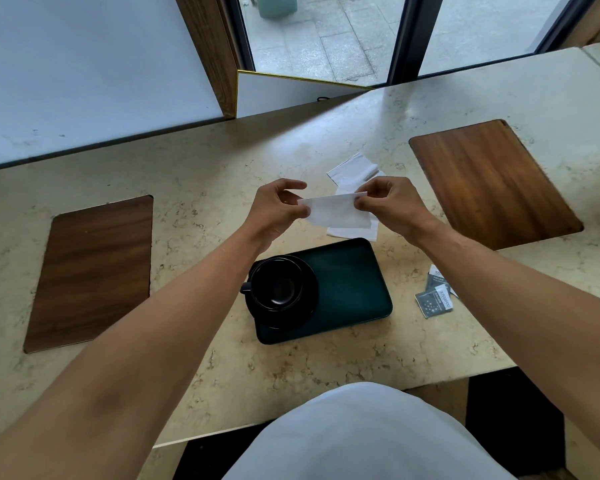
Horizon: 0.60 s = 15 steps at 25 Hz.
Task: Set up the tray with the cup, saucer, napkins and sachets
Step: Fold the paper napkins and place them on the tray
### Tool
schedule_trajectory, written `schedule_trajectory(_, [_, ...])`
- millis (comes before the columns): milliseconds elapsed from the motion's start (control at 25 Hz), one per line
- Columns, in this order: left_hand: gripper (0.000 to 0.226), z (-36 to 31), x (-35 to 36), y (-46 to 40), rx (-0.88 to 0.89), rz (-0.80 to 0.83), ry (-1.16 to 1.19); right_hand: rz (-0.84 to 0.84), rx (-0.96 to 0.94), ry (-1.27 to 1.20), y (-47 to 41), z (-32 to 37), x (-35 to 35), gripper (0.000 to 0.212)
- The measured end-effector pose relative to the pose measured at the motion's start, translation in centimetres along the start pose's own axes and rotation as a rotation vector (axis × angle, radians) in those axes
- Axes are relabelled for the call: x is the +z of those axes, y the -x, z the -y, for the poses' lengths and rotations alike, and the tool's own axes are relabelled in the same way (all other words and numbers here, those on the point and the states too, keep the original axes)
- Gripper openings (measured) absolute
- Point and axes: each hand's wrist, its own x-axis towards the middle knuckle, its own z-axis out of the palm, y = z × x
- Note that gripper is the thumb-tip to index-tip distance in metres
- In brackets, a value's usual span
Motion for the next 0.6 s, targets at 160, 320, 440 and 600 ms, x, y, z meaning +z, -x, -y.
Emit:
schedule_trajectory(160, [0.039, 0.3, 0.6, -0.1, -0.138, 0.073, 0.130, 0.000, 0.043, -0.063, -0.2, -0.3, 0.4, 0.006])
schedule_trajectory(320, [0.026, 1.1, 1.1, -0.6, -0.239, 0.130, 0.080, 0.026, 0.138, -0.175, -0.4, -1.3, 0.9, 0.005])
schedule_trajectory(440, [0.030, 2.3, 1.4, -1.2, -0.310, 0.159, -0.031, 0.040, 0.222, -0.195, -0.6, -2.8, 1.6, 0.005])
schedule_trajectory(600, [0.020, 4.1, 2.2, -1.6, -0.397, 0.228, -0.097, 0.023, 0.351, -0.176, -0.7, -6.0, 2.4, 0.011])
